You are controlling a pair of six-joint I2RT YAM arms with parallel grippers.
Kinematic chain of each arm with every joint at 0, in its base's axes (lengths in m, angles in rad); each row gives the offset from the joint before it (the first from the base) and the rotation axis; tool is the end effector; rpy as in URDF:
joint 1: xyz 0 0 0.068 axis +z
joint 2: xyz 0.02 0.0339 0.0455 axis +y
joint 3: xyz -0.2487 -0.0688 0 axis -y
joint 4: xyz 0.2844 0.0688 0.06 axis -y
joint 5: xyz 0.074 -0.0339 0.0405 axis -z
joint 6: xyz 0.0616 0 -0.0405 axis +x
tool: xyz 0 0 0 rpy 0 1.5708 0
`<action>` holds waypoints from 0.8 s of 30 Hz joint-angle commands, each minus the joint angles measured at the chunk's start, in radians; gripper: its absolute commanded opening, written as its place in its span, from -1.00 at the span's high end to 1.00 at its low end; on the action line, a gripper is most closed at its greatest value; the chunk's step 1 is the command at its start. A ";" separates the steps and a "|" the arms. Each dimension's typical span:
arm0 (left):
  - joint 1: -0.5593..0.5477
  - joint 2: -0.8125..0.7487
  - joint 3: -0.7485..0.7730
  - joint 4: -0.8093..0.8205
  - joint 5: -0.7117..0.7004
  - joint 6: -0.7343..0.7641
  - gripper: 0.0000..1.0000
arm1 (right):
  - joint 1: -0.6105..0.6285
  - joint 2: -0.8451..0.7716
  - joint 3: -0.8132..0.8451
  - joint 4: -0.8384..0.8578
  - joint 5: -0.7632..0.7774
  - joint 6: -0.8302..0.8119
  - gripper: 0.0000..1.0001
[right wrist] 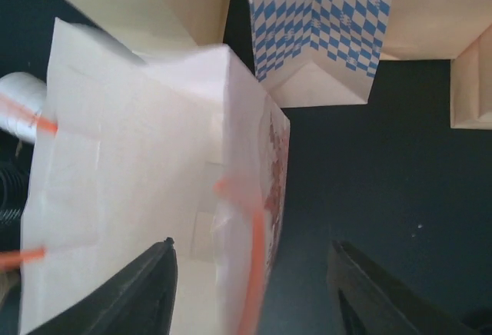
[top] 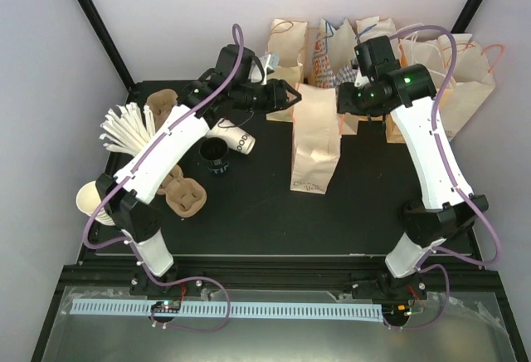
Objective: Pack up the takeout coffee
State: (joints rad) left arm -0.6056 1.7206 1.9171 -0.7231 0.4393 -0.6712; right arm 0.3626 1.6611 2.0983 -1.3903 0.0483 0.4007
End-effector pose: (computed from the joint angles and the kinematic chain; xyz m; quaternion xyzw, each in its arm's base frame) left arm 0.3440 -0.2700 0.4086 0.0809 0.8491 -0.4417 0.2783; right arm 0.3313 0.1225 0.4255 0.0255 0.9521 0.0918 0.2906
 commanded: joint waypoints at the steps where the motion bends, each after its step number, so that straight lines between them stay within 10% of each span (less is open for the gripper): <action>1: 0.006 0.020 0.080 -0.031 0.025 0.029 -0.60 | -0.016 0.022 0.059 0.007 0.005 -0.041 -0.30; 4: 0.015 -0.014 0.089 -0.110 -0.030 0.074 -0.95 | -0.016 0.015 0.061 -0.016 -0.010 -0.042 -0.51; 10: 0.050 -0.171 0.082 -0.197 -0.095 0.115 -0.98 | -0.014 -0.046 0.066 -0.006 -0.131 -0.039 -1.00; 24: 0.207 -0.676 -0.415 -0.395 -0.400 -0.045 -0.98 | 0.124 -0.278 -0.009 0.268 -0.313 -0.038 -0.99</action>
State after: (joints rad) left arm -0.4706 1.1507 1.6867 -1.0203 0.1520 -0.6094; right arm 0.3878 1.4063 2.1620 -1.2400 -0.1860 0.3717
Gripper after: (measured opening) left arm 0.989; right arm 0.995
